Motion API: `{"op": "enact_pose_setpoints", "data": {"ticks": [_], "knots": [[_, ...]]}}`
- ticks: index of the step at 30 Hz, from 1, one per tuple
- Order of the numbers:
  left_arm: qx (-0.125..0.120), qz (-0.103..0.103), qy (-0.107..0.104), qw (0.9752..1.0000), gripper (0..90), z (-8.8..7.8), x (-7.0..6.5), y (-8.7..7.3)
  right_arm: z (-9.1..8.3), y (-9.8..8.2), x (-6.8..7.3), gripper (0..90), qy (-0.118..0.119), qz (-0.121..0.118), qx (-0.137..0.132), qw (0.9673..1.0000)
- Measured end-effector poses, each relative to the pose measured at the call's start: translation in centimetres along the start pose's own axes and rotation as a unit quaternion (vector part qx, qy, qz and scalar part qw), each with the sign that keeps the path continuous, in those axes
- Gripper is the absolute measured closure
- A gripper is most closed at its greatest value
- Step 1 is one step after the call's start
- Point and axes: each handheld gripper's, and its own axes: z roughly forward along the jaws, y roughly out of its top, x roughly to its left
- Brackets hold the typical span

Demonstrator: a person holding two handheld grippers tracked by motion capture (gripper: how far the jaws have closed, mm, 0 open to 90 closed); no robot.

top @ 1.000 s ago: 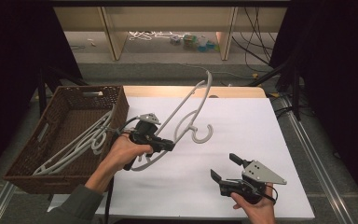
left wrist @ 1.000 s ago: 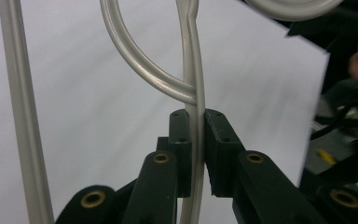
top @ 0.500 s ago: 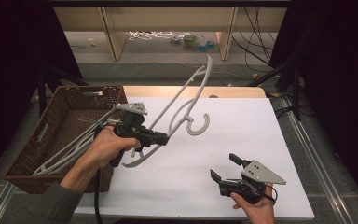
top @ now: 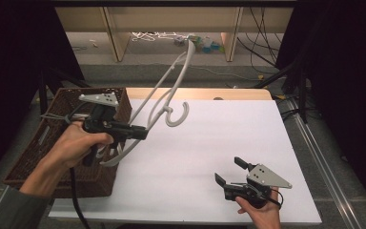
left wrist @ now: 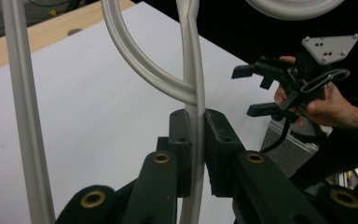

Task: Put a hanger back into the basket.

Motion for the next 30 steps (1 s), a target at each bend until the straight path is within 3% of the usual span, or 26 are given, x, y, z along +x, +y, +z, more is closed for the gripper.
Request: {"op": "enact_pose_setpoints", "data": {"ticks": [7, 15, 20, 25, 30], "knots": [[-0.001, -0.008, 0.032, 0.9995, 81.8, -2.8, 1.2, -0.3, 0.1, -0.1, 0.0, 15.7, 0.002, 0.004, -0.007, 1.0000], [0.006, -0.026, 0.079, 0.9966, 81.9, -5.4, 3.5, -2.5, 0.1, -0.1, 0.0, 15.7, 0.001, 0.003, -0.004, 1.0000], [0.011, -0.031, 0.099, 0.9946, 81.9, -6.5, 4.8, -3.7, 0.0, 0.0, 0.0, 15.7, -0.002, 0.000, 0.003, 1.0000], [0.031, -0.030, 0.118, 0.9921, 81.8, -7.4, 6.3, -4.8, 0.0, 0.0, -0.1, 15.7, -0.003, -0.001, 0.001, 1.0000], [0.042, -0.034, 0.126, 0.9905, 81.9, -7.8, 7.1, -6.1, 0.1, 0.0, -0.1, 15.7, -0.002, 0.002, -0.001, 1.0000]]}}
